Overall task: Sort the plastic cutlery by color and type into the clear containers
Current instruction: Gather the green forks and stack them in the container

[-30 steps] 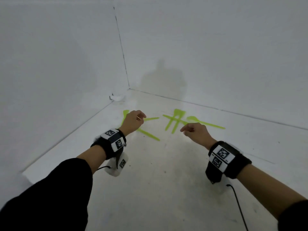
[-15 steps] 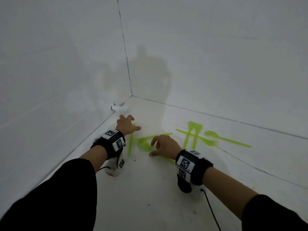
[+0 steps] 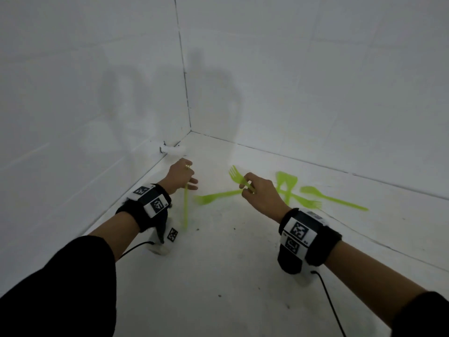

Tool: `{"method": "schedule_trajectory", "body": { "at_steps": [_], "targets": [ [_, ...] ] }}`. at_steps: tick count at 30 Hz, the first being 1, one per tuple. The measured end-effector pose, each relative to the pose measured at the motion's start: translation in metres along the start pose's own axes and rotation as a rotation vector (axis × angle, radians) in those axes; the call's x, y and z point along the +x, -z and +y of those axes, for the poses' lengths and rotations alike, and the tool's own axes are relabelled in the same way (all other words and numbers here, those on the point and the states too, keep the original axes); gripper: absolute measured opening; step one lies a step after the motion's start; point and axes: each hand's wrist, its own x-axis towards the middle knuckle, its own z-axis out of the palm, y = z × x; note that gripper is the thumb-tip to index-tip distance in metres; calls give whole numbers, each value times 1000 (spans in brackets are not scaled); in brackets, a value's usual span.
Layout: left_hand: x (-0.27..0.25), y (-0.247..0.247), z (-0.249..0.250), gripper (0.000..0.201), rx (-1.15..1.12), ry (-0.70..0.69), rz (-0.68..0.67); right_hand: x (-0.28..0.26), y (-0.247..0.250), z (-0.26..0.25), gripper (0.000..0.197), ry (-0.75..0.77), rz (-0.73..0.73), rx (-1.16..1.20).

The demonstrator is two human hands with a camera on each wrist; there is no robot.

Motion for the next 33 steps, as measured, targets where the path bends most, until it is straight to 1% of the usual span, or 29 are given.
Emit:
{"method": "schedule_trajectory", "body": {
  "at_steps": [1,3,6,8,9,12,14,16,18,19,20,21,23,24,26,27,29,30,32,33],
  "targets": [
    [-5,2,4,26,-37,-4,-7,4,-4,0,16,19,-15,-28],
    [-16,3,11,28,-41,-40,-43,12,-13,1,18,33,-50,-101],
    [-32,5,17,32,-45,-93,-92,25,-29,2,34,7,-104,-200],
    [-44,9,18,30,-66,-149,-100,31,-40,0,41,-10,-151,-251],
    [-47,8,16,27,-98,-170,-105,33,-42,2,40,-23,-156,-266],
    [-53,14,9,16,-144,-213,-43,37,-43,0,28,-23,-137,-276],
    [-54,16,2,17,-135,-230,-11,38,-42,1,24,-30,-137,-240],
    [-51,15,-4,22,-158,-217,33,36,-39,1,23,-65,-87,-147],
    [-48,13,-6,22,-227,-167,91,32,-37,-1,24,-86,-24,-8],
    [-47,7,-4,19,-280,-133,89,29,-33,-2,24,-97,6,59],
    [-47,-3,2,19,-326,-97,73,24,-27,-3,24,-95,38,118],
    [-47,-6,4,23,-363,-59,65,22,-27,-9,24,-87,54,172],
    [-47,-27,16,29,-385,-44,15,13,-17,-15,23,-67,98,233],
    [-47,-33,17,29,-403,-45,6,11,-18,-20,22,-46,90,248],
    [-48,-54,28,20,-441,-60,-52,3,-10,-22,22,-40,108,259],
    [-49,-58,29,16,-477,-60,-62,1,-12,-25,23,-38,90,265],
    [-50,-74,38,21,-528,-72,-124,-8,-2,-21,26,-54,100,283],
    [-51,-76,37,22,-538,-66,-129,-11,-2,-22,26,-58,97,303],
    [-47,-90,45,22,-527,-45,-161,-20,12,-10,26,-90,155,323],
    [-46,-89,44,21,-549,-22,-153,-22,14,-5,24,-108,163,323]
  ]
}}
